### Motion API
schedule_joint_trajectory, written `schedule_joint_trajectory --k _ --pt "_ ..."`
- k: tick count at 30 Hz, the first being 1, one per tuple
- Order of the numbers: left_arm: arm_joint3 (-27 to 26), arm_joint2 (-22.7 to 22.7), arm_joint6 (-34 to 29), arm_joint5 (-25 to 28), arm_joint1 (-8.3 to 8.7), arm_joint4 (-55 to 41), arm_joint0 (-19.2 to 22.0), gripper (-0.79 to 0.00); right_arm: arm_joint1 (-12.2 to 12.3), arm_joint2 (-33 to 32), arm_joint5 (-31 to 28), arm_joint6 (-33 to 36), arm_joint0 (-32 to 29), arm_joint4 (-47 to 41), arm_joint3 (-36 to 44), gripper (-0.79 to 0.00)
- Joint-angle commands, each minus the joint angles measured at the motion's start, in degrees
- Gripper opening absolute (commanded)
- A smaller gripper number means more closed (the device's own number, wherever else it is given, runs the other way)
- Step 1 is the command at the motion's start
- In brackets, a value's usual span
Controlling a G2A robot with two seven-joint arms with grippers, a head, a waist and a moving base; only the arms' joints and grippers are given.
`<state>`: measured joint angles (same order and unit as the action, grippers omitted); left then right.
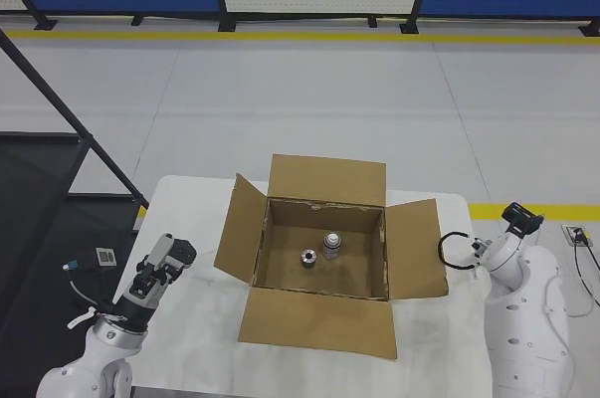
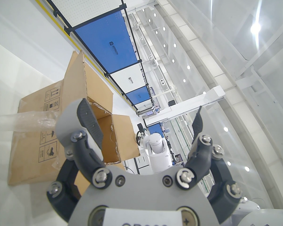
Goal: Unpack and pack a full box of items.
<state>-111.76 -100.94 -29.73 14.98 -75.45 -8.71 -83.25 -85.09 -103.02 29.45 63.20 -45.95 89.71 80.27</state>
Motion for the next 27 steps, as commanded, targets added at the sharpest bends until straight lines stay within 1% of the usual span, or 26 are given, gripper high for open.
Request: schedule_joint_trajectory --k 1,4,8,12,15,16,18,21,23,27 --pt "0.0 0.0 0.0 0.0 0.00 0.0 0.0 0.000 -0.2 0.9 1.5 0.7 -1.7 0.6 6.0 -0.785" --pt "0.0 0.0 0.0 0.0 0.00 0.0 0.0 0.000 -0.7 3.6 4.7 1.4 -5.2 1.7 16.9 -0.785" --pt "0.0 0.0 0.0 0.0 0.00 0.0 0.0 0.000 -1.2 8.7 5.6 1.4 -9.3 3.9 30.0 -0.785" --pt "0.0 0.0 0.0 0.0 0.00 0.0 0.0 0.000 -1.6 14.1 4.0 0.6 -11.3 5.1 38.3 -0.785" --pt "0.0 0.0 0.0 0.0 0.00 0.0 0.0 0.000 -1.9 18.0 0.1 -1.5 -12.0 1.0 43.0 -0.785" --pt "0.0 0.0 0.0 0.0 0.00 0.0 0.0 0.000 -1.9 18.9 -2.2 -1.6 -12.2 -0.6 43.5 -0.785" --pt "0.0 0.0 0.0 0.0 0.00 0.0 0.0 0.000 -1.8 20.9 -8.7 -0.2 -11.2 -4.8 43.5 -0.785" --pt "0.0 0.0 0.0 0.0 0.00 0.0 0.0 0.000 -1.8 23.9 -16.6 3.9 -7.2 -8.0 39.6 -0.785" --pt "0.0 0.0 0.0 0.0 0.00 0.0 0.0 0.000 -1.8 26.9 -20.0 6.2 -4.0 -8.0 35.6 -0.785" --pt "0.0 0.0 0.0 0.0 0.00 0.0 0.0 0.000 -2.4 33.7 -24.9 10.8 1.9 -8.9 26.4 -0.785"
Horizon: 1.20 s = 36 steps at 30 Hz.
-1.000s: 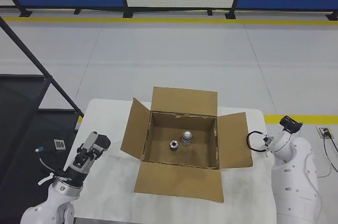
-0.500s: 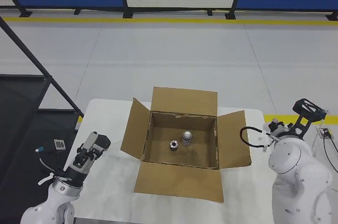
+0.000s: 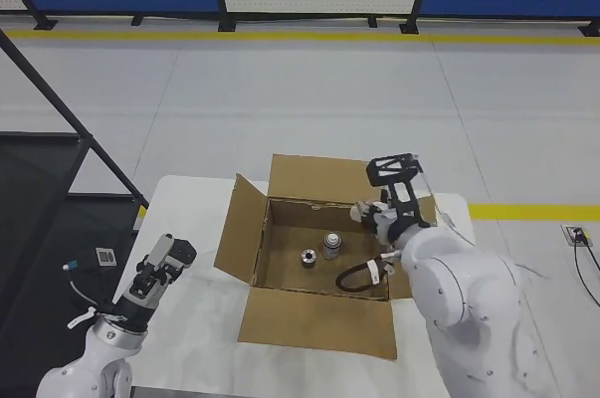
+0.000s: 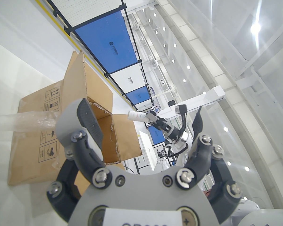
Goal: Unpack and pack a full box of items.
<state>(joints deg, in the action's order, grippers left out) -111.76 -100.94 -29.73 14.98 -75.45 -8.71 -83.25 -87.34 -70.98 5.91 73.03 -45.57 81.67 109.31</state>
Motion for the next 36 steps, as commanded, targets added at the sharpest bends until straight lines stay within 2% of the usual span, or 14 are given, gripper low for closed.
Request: schedule_joint_trajectory --k 1,6,13,22,25,27,36 --pt "0.0 0.0 0.0 0.0 0.00 0.0 0.0 0.000 -0.3 3.0 -2.7 2.2 2.7 -0.9 -5.1 -0.785" --pt "0.0 0.0 0.0 0.0 0.00 0.0 0.0 0.000 -0.8 7.9 -6.2 5.8 5.6 -0.3 -12.4 -0.785" --pt "0.0 0.0 0.0 0.0 0.00 0.0 0.0 0.000 -0.7 9.1 -7.5 9.2 4.4 0.3 -14.4 -0.785" --pt "0.0 0.0 0.0 0.0 0.00 0.0 0.0 0.000 -1.2 9.3 -5.2 4.7 4.9 -1.0 -24.5 -0.785" --pt "0.0 0.0 0.0 0.0 0.00 0.0 0.0 0.000 -1.4 9.8 -5.3 3.3 5.6 -1.4 -27.7 -0.603" --pt "0.0 0.0 0.0 0.0 0.00 0.0 0.0 0.000 -1.5 9.8 -5.4 2.5 6.2 -2.1 -29.4 -0.520" --pt "0.0 0.0 0.0 0.0 0.00 0.0 0.0 0.000 -1.9 10.6 -5.0 1.3 7.4 -2.5 -33.0 -0.265"
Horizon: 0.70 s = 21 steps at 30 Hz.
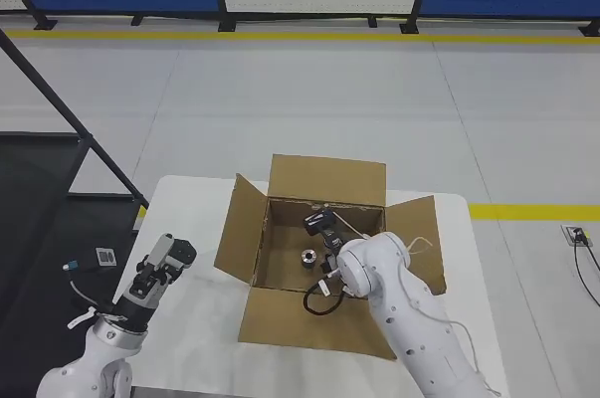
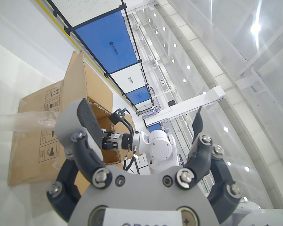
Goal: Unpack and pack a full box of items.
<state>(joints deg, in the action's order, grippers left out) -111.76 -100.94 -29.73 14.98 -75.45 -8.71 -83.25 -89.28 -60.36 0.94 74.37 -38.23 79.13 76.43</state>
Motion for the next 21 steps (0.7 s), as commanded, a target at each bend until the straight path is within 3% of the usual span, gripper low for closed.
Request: schedule_joint_trajectory --k 1,6,8,9,17,21 --pt "0.0 0.0 0.0 0.0 0.00 0.0 0.0 0.000 0.0 -0.1 0.0 -0.1 0.0 0.0 -0.1 -0.234" --pt "0.0 0.0 0.0 0.0 0.00 0.0 0.0 0.000 0.2 -0.7 0.4 0.0 -0.8 0.7 1.8 -0.163" --pt "0.0 0.0 0.0 0.0 0.00 0.0 0.0 0.000 0.3 -1.2 0.6 0.0 -1.6 1.2 4.1 -0.086" --pt "0.0 0.0 0.0 0.0 0.00 0.0 0.0 0.000 0.4 -1.6 0.5 0.0 -2.3 1.2 5.8 0.000" --pt "-0.5 -0.2 0.2 -0.2 0.21 1.2 -0.4 0.000 1.7 -7.6 -1.8 -1.7 -10.9 -4.0 24.5 0.000" --pt "0.8 -0.1 -0.3 -3.4 0.55 3.2 0.4 0.000 2.0 -9.8 -1.7 -1.7 -12.8 -6.5 27.7 0.000"
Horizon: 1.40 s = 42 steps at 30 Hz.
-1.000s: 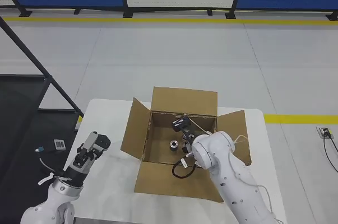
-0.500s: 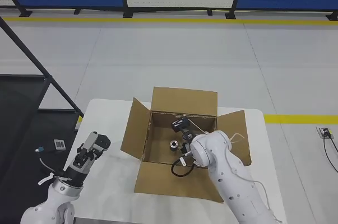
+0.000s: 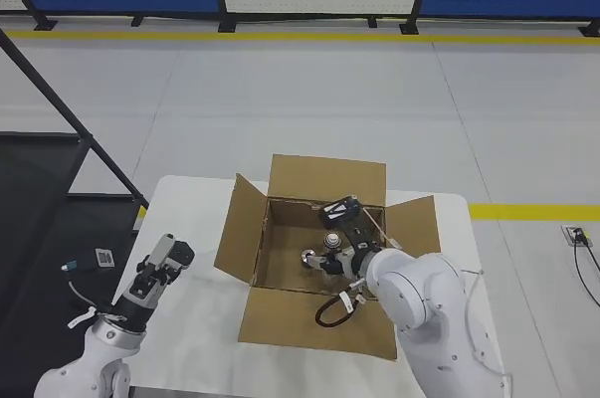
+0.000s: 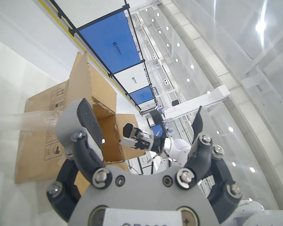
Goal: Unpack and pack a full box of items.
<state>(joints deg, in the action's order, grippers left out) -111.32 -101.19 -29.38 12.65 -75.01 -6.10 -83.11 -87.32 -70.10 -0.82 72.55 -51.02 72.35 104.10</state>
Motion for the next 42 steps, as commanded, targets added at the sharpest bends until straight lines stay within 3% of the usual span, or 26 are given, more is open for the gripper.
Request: schedule_joint_trajectory --k 1,6,10,17,22,29,37,42 --pt "0.7 0.2 -1.1 -1.8 0.24 1.4 0.8 0.000 0.0 -0.1 0.1 0.2 0.0 0.3 0.0 0.000" --pt "2.2 2.3 -4.2 -4.2 0.75 5.3 2.8 0.000 0.0 -0.1 0.1 0.2 0.0 0.3 0.0 0.000" --pt "2.6 5.2 -6.2 -5.3 1.02 8.5 4.1 0.000 0.2 -2.3 1.2 -4.1 -2.3 -3.0 1.2 0.000" --pt "1.4 8.9 -7.8 -5.5 1.32 10.7 4.4 0.000 1.4 -16.9 -1.4 -7.6 -7.1 -21.5 4.8 0.000" --pt "0.8 11.8 -8.4 -6.1 1.46 11.9 5.4 0.000 2.7 -27.8 -5.4 -8.0 -10.6 -32.9 6.1 0.000" --pt "1.9 16.9 -9.6 -7.8 1.53 14.0 8.2 0.000 4.3 -39.6 -6.7 -7.4 -14.0 -47.2 4.8 0.000" --pt "6.1 21.7 -12.2 -11.4 1.49 13.0 12.4 0.000 6.2 -39.4 -7.8 -2.1 -10.9 -50.2 -3.1 0.000" --pt "8.1 23.8 -11.4 -12.0 1.48 14.1 13.8 0.000 7.3 -36.6 -13.4 6.2 -5.4 -61.1 -11.4 0.000"
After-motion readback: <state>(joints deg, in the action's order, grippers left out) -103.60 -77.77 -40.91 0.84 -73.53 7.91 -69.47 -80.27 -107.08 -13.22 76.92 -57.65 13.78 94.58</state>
